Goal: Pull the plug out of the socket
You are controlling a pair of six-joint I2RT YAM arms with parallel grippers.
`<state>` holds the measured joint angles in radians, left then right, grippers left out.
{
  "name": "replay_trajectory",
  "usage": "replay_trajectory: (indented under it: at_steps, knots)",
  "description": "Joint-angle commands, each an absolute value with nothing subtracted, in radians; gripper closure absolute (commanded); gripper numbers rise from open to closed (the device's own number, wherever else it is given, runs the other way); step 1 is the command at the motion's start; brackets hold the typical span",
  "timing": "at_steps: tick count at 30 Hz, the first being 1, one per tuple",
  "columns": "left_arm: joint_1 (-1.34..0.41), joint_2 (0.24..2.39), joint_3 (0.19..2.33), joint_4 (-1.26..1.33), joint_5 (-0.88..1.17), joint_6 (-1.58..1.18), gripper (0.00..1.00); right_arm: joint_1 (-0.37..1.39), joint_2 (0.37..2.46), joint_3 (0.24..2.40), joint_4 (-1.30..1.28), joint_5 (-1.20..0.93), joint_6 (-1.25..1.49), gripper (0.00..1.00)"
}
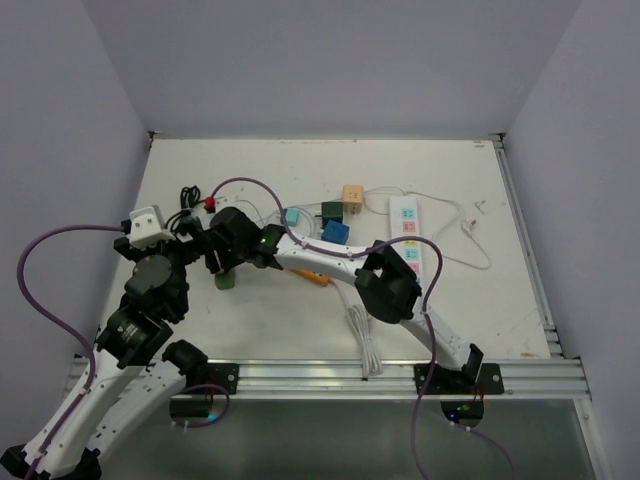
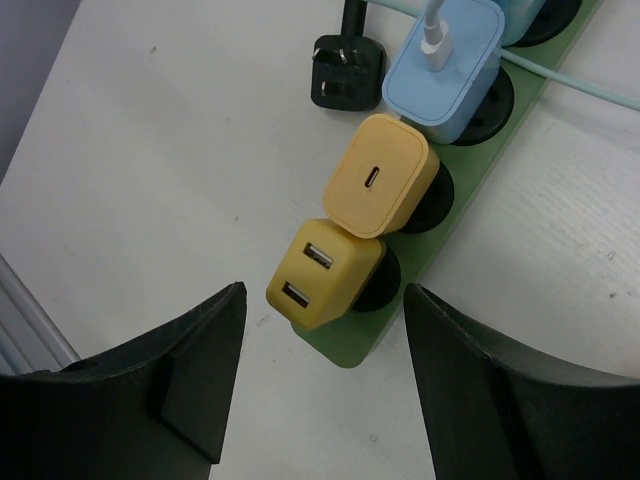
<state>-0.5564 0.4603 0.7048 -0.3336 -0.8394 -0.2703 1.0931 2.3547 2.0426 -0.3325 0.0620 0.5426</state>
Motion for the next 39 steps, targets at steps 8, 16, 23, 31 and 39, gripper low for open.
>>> replay_trajectory:
  at_steps: [8,16,23,31,39]
  knots:
    - [-0.546,0.436,0.696,-0.272,-0.824,-0.275,0.0,1.106,2.482,2.235,-0.391,0.235,0.6,0.36]
    - [-0.546,0.434,0.696,-0.272,-0.819,-0.272,0.0,1.132,2.543,2.365,-0.532,0.293,0.574,0.49]
    - [-0.548,0.426,0.696,-0.272,-0.815,-0.272,0.0,1.131,2.349,2.031,-0.454,0.336,0.513,0.68]
    - [-0.546,0.425,0.696,-0.279,-0.819,-0.273,0.0,1.131,2.189,1.927,-0.503,0.19,0.33,0.78]
    - [-0.548,0.446,0.695,-0.284,-0.772,-0.285,0.0,1.131,1.93,1.487,-0.367,0.144,0.144,0.75]
